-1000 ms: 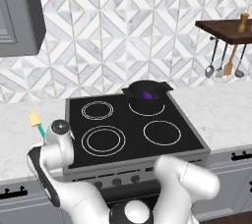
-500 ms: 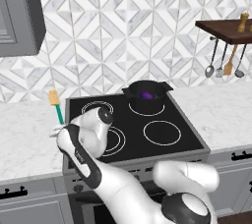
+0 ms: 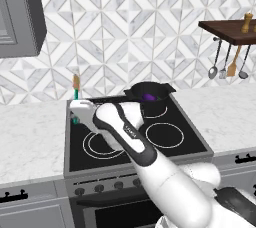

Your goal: Put the broccoli and eggplant in the pot. Retrieve the spatula and lightly stir the vegetables in the pot.

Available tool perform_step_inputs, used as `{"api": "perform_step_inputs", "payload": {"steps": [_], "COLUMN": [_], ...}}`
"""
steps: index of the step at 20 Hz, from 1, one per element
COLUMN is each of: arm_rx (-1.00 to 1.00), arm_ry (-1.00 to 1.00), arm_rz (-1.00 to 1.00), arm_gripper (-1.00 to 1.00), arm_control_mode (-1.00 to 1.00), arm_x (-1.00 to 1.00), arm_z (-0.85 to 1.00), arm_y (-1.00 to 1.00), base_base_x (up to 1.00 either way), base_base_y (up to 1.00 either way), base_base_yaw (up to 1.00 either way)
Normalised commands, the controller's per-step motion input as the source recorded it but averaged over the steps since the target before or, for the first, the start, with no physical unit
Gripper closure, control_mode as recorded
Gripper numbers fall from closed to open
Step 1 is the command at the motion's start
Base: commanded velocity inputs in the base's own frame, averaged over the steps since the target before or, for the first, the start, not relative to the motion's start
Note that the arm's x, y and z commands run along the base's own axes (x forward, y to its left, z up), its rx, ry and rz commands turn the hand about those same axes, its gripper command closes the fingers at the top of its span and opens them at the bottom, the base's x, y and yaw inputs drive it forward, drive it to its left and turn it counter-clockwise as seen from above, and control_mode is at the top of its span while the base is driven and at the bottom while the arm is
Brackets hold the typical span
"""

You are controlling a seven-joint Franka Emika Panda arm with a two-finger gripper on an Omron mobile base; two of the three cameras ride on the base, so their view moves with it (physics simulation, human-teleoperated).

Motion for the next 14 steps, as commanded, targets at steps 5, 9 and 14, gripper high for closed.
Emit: {"api": "perform_step_inputs", "payload": {"steps": [5, 9, 14], "arm_rx": [0.39, 0.46, 0.56], "arm_ry": [0.48, 0.56, 0.45], "arm_rz": [-0.14, -0.17, -0.13], "arm_gripper": [1.0, 1.0, 1.0], "arm_control_mode": [-1.0, -1.0, -1.0], "arm_x": [-0.25, -0.13, -0.26], "arm_z": [1.0, 1.0, 1.0], "arm_y": [-0.4, -0.36, -0.36], "base_base_x": [0.0, 0.0, 0.0], "base_base_y": [0.0, 0.0, 0.0], "base_base_yaw": [0.0, 0.0, 0.0]}}
